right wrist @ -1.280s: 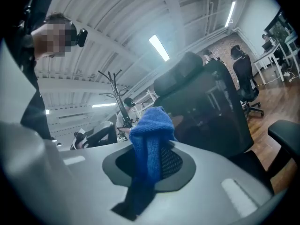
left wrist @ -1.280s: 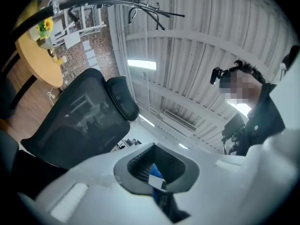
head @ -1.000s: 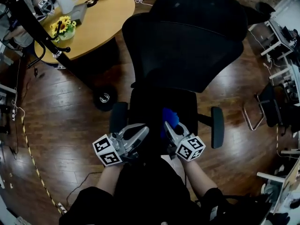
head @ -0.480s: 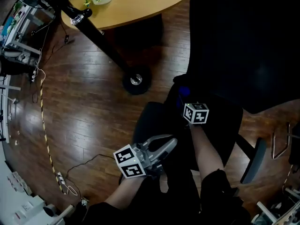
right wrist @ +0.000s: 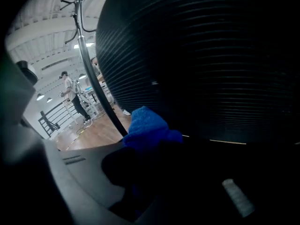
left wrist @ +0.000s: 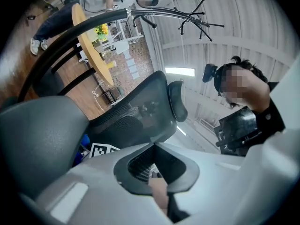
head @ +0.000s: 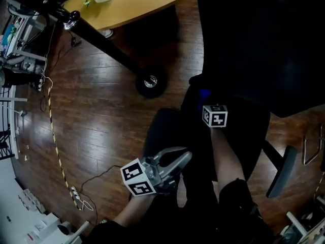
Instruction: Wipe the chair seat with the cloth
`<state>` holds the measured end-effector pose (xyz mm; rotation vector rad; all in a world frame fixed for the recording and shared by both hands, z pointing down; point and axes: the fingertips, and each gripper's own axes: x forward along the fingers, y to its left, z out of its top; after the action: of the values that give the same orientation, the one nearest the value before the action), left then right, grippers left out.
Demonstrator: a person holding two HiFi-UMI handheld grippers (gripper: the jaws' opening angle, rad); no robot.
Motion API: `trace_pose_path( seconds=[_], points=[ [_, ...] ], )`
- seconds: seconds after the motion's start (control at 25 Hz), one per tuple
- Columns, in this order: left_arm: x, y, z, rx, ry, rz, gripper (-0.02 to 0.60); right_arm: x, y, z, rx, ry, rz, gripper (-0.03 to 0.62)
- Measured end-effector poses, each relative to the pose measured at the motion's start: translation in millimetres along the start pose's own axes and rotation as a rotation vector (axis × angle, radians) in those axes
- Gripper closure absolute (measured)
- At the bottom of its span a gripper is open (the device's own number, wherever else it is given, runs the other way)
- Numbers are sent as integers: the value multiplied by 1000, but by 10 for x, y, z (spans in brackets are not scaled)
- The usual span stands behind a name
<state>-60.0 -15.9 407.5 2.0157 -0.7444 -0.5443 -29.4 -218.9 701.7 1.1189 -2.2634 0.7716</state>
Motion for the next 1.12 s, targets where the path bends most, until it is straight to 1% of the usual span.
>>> trace_pose_path(
  seconds=[0.16,0.32,0.48,0.56,0.68,0.84,0.92,1.0,1.04,1.12],
  points=[
    [0,1,-23,3,11,-1,583,-339,-703,-235,48,14,-119,533],
    [5,0,-58,-14,14,-1,583,-1068,-1547,-383,95,16,-266,533],
    [30,-1,-185,-19,65,-5,583,-1797,-2414,-619,150,21,-430,533],
    [68,0,-230,-29,70,-5,583,-2083,-2676,-663,182,4,-473,533],
    [118,-35,-269,-29,65,2,583,-2223,-2847,-729,231,-28,-486,533],
    [172,-112,-251,-14,57,-14,583,-2204,-2906,-731,207,-37,-499,533],
    [139,-167,-251,-6,49,-16,583,-2282,-2858,-682,220,-69,-490,533],
    [89,-206,-264,-4,40,-12,583,-2347,-2659,-596,213,-126,-468,533],
    [66,-209,-256,-5,34,-10,583,-2328,-2482,-548,199,-150,-441,533],
    [21,-190,-189,-5,16,-9,583,-2151,-1989,-441,167,-178,-344,533]
  ],
)
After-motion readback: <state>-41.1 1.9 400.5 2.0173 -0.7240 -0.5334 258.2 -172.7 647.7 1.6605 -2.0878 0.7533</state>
